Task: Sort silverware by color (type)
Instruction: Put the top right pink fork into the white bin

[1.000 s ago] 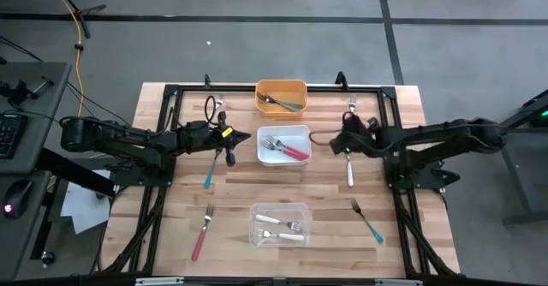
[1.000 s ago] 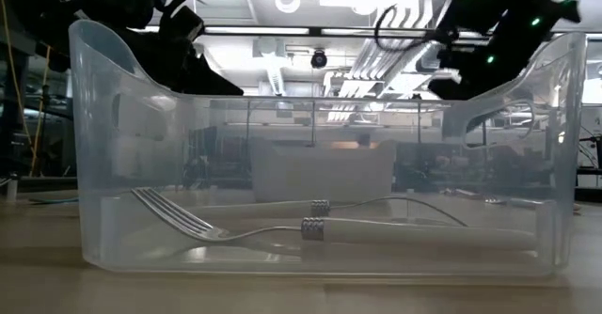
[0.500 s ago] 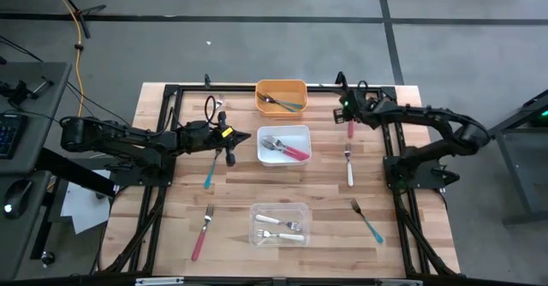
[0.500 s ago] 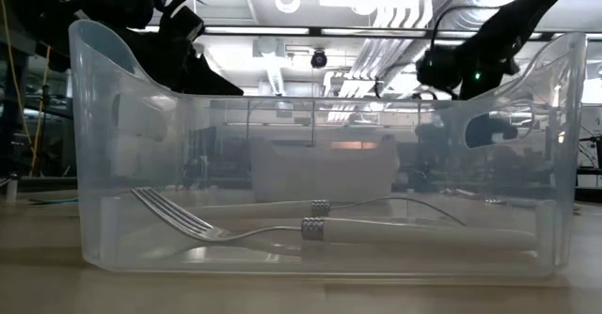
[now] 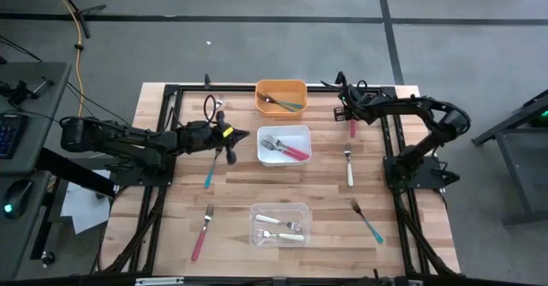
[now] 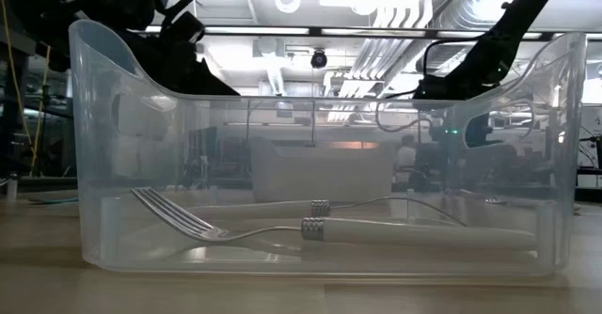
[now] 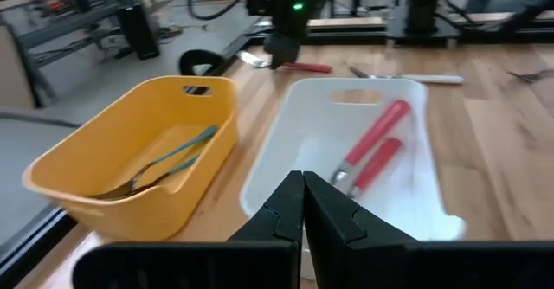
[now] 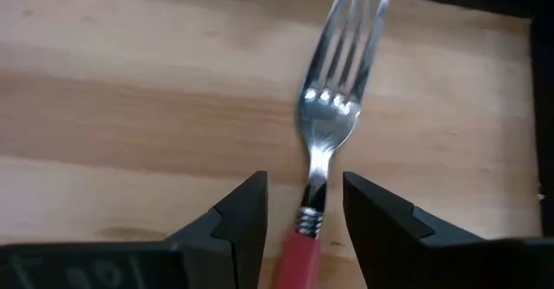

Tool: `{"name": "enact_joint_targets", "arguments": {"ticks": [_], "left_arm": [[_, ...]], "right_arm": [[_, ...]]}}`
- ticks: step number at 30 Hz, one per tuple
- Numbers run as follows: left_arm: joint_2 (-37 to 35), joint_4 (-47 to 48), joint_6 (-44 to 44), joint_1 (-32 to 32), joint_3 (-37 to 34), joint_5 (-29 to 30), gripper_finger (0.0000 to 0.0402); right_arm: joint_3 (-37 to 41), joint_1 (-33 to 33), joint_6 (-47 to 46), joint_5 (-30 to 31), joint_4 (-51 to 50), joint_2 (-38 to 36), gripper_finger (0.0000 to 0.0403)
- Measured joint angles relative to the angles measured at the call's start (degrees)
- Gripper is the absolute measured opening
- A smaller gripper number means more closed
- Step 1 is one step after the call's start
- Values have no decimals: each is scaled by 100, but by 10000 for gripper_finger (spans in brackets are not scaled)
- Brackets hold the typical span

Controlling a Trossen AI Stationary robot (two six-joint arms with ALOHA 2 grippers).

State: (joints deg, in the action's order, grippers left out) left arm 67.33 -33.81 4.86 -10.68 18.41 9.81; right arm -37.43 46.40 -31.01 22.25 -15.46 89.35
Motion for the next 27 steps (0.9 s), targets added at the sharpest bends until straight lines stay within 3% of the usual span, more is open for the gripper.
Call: {"name": "enact_joint_targets", "arguments": {"ticks": [22,27], "left_arm": [[-4,55,75,-17,0,45,1],[-4,55,74,-17,0,45,1]], "right_arm": [[-9,-323,47,-603,26,-10,41],[-11,-468,305,-647,44,-16,33]]}}
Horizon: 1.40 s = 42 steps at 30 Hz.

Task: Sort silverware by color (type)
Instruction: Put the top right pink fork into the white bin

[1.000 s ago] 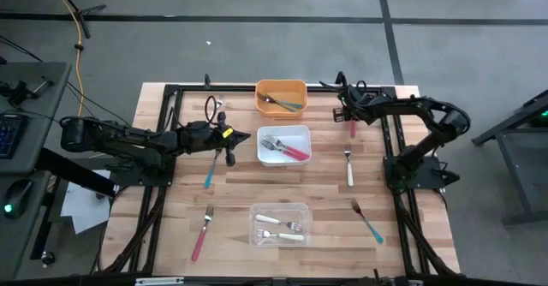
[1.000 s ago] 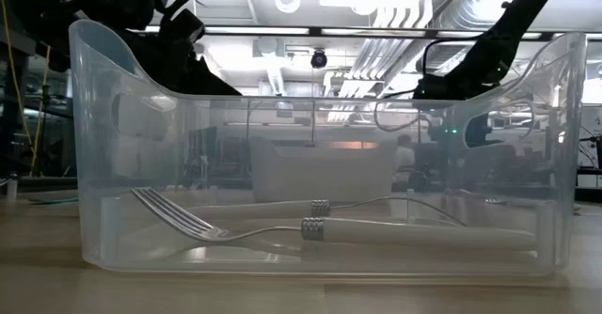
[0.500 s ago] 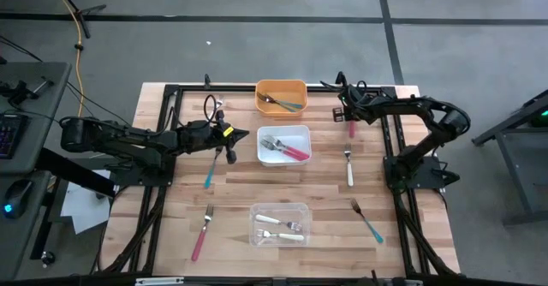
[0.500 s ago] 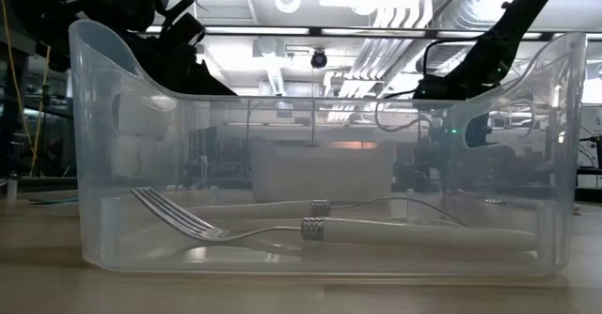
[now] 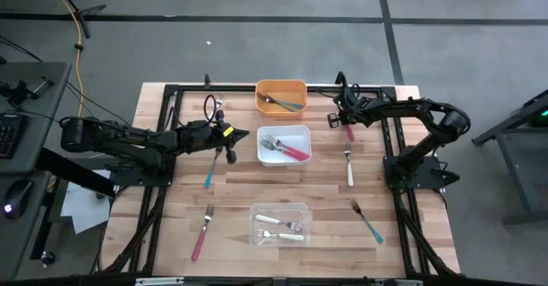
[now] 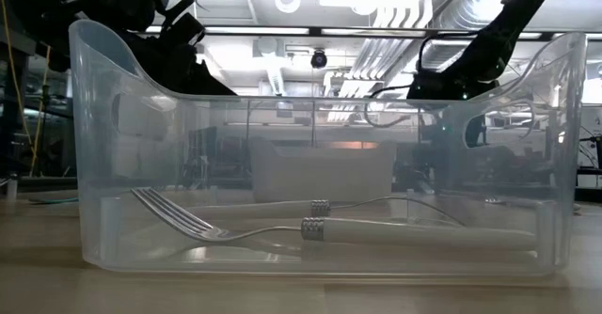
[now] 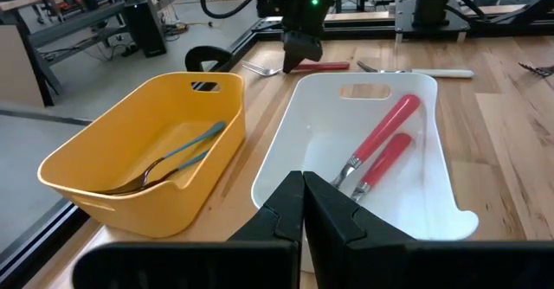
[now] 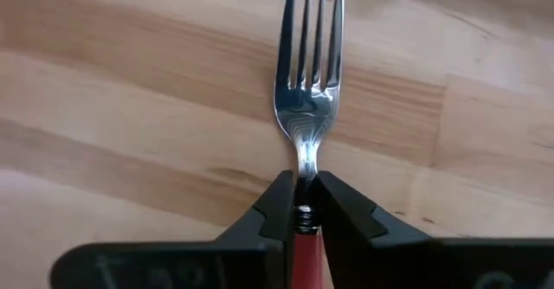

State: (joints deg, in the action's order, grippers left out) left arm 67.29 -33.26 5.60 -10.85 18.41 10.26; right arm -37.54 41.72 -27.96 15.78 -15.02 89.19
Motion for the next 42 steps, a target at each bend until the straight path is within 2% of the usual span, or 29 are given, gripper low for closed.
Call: {"name": "enact_joint_targets", "arguments": {"ticks": [7,16,18,22,26,29,33,42], "left_arm": [[0,2,5,0,0,0,1],[0,2,7,0,0,0,1],[0,2,10,0,0,0,1],[0,0,19,0,0,0,1],[0,-2,19,0,0,-1,1],[0,-2,12,0,0,0,1],[0,-7,8,0,0,-2,1],[0,2,8,0,0,-2,1]], "right_arm": [[15,-58,405,-552,-106,-325,33],[15,-578,550,-591,-594,-1517,32],[15,-824,546,-602,-562,-1824,32],[15,-1462,487,-1011,-247,-2331,32],[-187,-2325,449,-1126,219,-2532,32],[-665,-2995,647,-971,308,-2397,32],[-1450,-3569,1080,-644,148,-1809,32],[-3242,-3539,1670,-760,-923,359,32]]}}
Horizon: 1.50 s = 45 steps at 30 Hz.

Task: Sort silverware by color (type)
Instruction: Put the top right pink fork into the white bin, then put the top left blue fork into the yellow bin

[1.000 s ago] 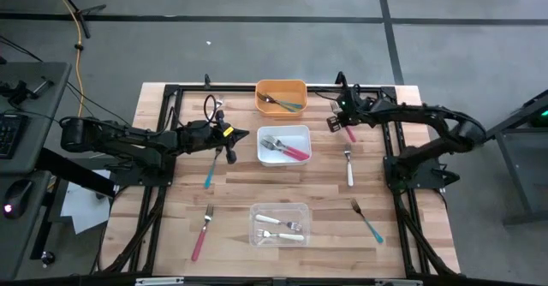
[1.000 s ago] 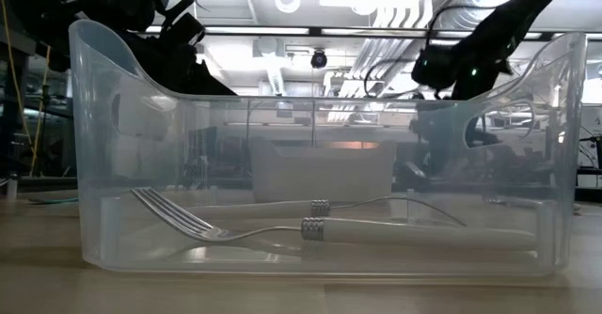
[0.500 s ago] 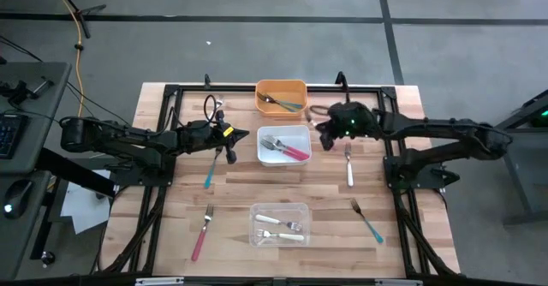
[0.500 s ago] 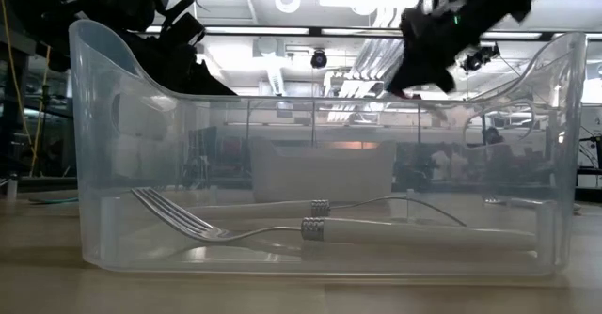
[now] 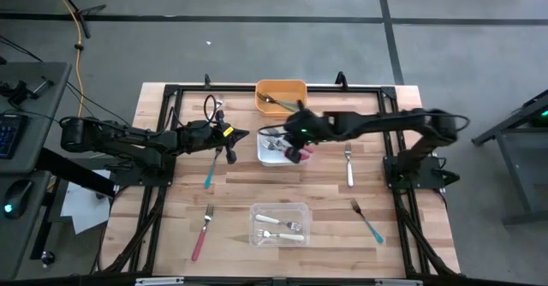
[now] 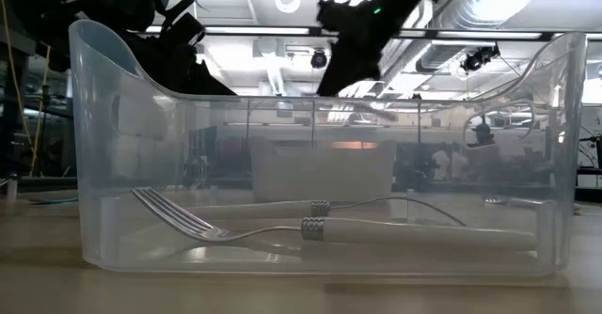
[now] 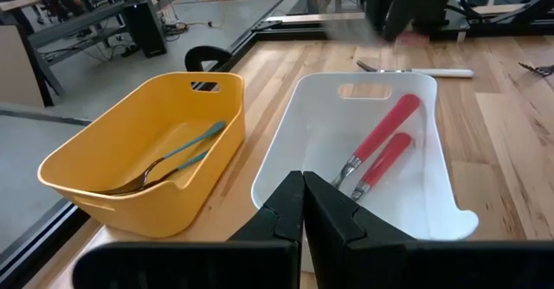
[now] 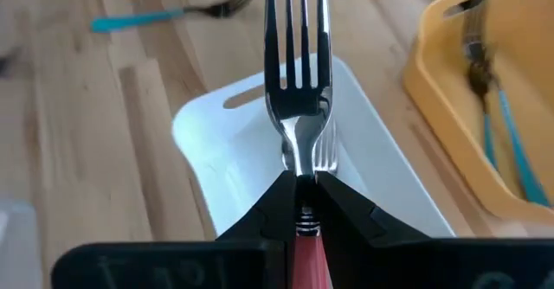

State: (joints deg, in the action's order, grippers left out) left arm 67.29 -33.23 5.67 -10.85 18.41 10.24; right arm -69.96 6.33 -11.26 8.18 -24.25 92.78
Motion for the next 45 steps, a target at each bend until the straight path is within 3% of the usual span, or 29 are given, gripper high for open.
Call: {"name": "enact_joint_targets", "arguments": {"ticks": [6,11,21,34,38,45], "left_arm": [[0,4,13,0,0,0,1],[0,41,11,0,0,0,1],[2,57,38,0,0,-19,1],[2,66,52,2,-2,-24,1],[2,68,55,0,-2,-24,1],[2,80,55,2,-2,-24,1]], "right_arm": [[-846,128,126,-122,-446,997,32],[-1093,268,186,-131,-634,1407,32],[-1073,419,122,-113,-753,1537,35],[-1072,419,404,-110,-765,1535,95],[-1127,358,719,-55,-893,1455,78],[-687,51,1397,295,-229,921,6]]}}
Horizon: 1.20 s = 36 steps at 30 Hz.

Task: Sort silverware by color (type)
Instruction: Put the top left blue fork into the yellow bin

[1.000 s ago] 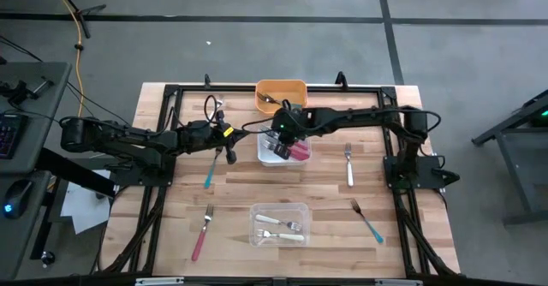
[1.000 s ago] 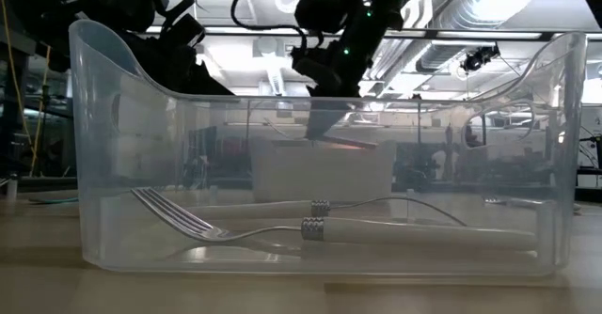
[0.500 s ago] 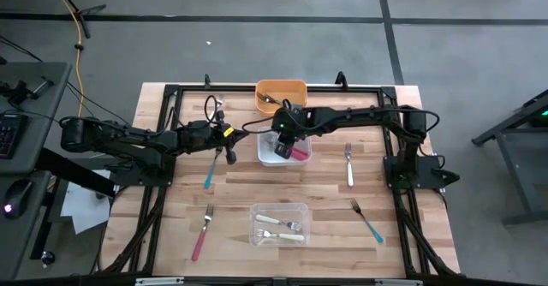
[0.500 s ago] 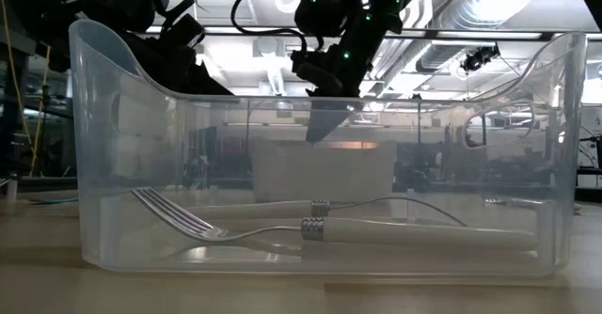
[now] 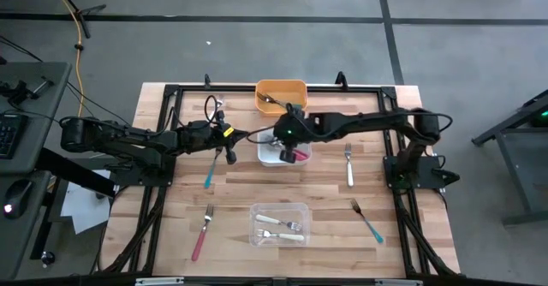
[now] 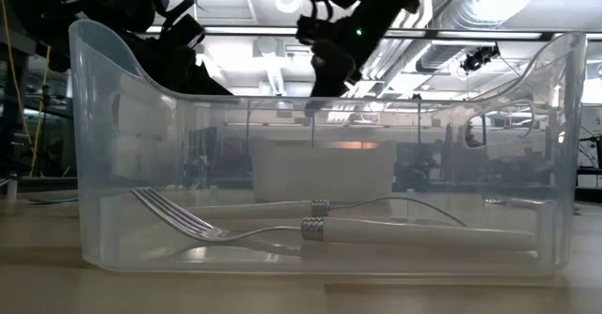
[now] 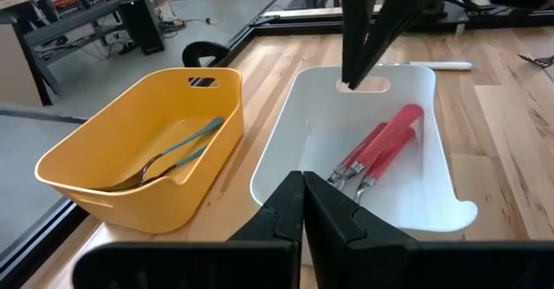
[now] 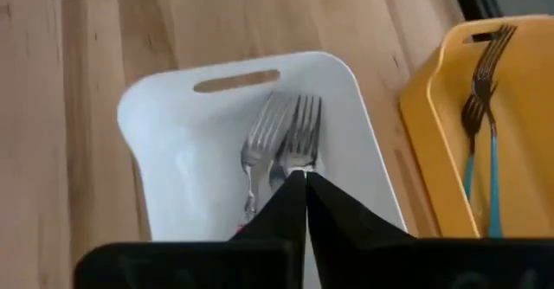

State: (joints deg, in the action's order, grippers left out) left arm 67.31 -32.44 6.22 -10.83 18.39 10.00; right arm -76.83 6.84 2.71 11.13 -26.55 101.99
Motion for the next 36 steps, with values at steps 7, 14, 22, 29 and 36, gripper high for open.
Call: {"name": "enact_joint_targets", "arguments": {"ticks": [7,14,22,29,36], "left_arm": [[2,34,-12,0,0,0,1],[2,19,-17,0,0,0,1],[2,43,-61,228,0,4,1],[-103,1300,-207,1069,368,430,1],[-133,3899,-1529,1706,1321,1012,1]], "right_arm": [[1938,-134,-68,41,2298,-816,2],[3451,-428,-493,619,3189,-2399,2],[4628,-1137,-997,1804,3152,-4090,1],[5299,-1527,-1409,2342,3133,-4682,1],[5520,-1738,-1773,2918,3020,-4682,0]]}}
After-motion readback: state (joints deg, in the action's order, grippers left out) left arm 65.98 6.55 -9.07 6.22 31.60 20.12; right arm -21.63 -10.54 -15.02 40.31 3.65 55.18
